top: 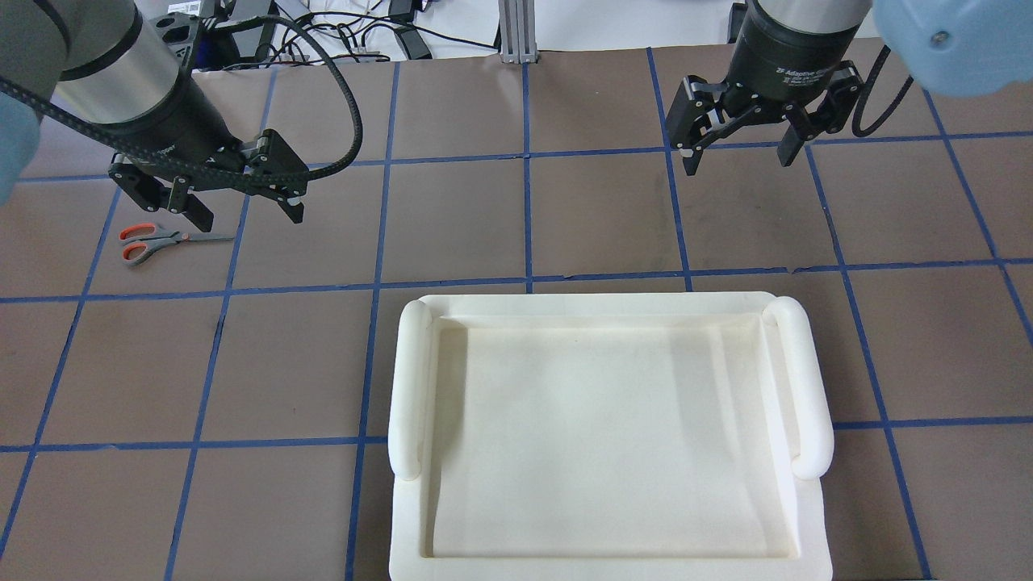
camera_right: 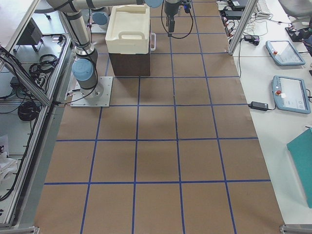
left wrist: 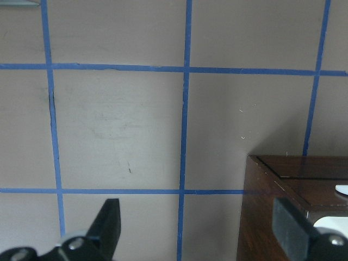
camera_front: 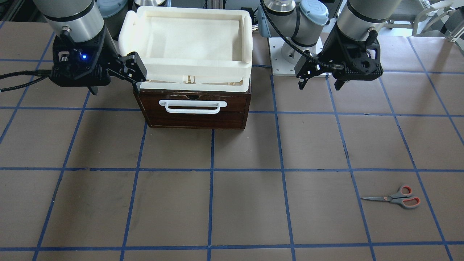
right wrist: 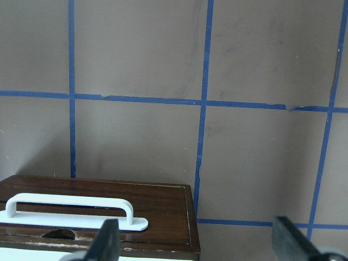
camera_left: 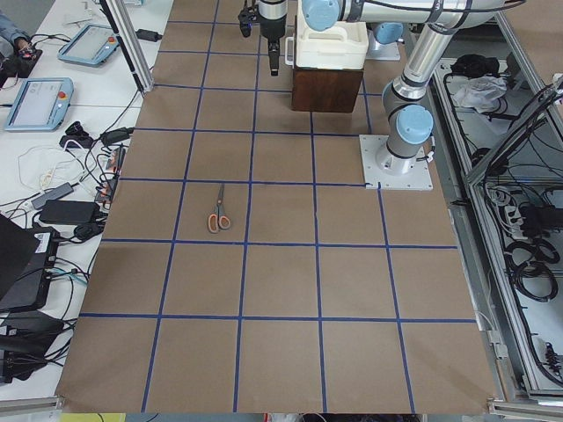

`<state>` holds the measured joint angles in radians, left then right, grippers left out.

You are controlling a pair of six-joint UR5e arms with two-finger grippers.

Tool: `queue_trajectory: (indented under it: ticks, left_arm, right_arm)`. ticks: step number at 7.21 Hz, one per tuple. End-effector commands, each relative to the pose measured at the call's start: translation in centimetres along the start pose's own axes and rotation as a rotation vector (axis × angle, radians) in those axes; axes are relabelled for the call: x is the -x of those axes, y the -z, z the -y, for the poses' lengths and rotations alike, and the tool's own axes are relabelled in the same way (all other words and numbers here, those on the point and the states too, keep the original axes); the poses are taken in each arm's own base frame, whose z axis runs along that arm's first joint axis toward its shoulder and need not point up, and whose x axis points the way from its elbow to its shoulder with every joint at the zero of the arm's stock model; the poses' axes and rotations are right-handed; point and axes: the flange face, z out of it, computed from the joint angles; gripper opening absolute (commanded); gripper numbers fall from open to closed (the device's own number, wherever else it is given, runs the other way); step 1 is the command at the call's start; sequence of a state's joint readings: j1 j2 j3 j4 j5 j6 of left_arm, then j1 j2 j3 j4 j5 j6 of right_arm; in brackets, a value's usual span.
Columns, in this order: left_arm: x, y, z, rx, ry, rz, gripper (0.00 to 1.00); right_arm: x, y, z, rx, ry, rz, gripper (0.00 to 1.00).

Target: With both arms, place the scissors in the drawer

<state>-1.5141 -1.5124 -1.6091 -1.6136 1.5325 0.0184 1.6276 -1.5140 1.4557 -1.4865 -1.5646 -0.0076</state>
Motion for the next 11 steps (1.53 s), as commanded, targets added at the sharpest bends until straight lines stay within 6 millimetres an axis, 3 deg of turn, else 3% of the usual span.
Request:
queue_trajectory:
  ticks: [1, 4, 5, 6, 7, 8, 9, 11]
  left_arm:
    - [0.0, 0.1, -0.1, -0.001, 0.0, 0.003, 1.0]
    - [-0.1, -0.2, -0.2, 0.005, 0.0, -0.003, 1.0]
    - [-0.1, -1.0, -1.5, 0.038, -0.003, 0.004, 1.0]
    - [0.1, -1.7, -1.5, 0.046, -0.038, 0.001, 1.0]
    - [1.7, -2.3, -0.1, 0.048, -0.299, -0.004, 1.0]
    - [6.4, -3.2, 2.1, 0.044, -0.402, 0.071, 1.0]
    - [8.8, -4.1, 4.1, 0.019, -0.545, 0.117, 1.0]
    - [12.4, -7.9, 7.7, 0.06, -0.826, 0.137, 1.0]
  right_arm:
    - [0.0, -0.1, -0.1, 0.006, 0.0, 0.003, 1.0]
    - [0.2, 0.1, -0.1, -0.006, 0.014, 0.009, 1.0]
    - [0.1, -1.7, 0.2, 0.023, -0.002, -0.004, 1.0]
    - [0.0, -2.3, 0.5, 0.014, -0.003, -0.006, 1.0]
    - [-0.7, -3.8, 1.0, 0.04, -0.018, -0.03, 1.0]
    - [-1.5, -5.3, 1.8, 0.064, -0.169, -0.054, 1.0]
    - [-1.3, -5.3, 1.9, 0.061, -0.353, -0.059, 1.0]
    - [0.0, -6.7, 2.6, 0.081, -0.728, -0.068, 1.0]
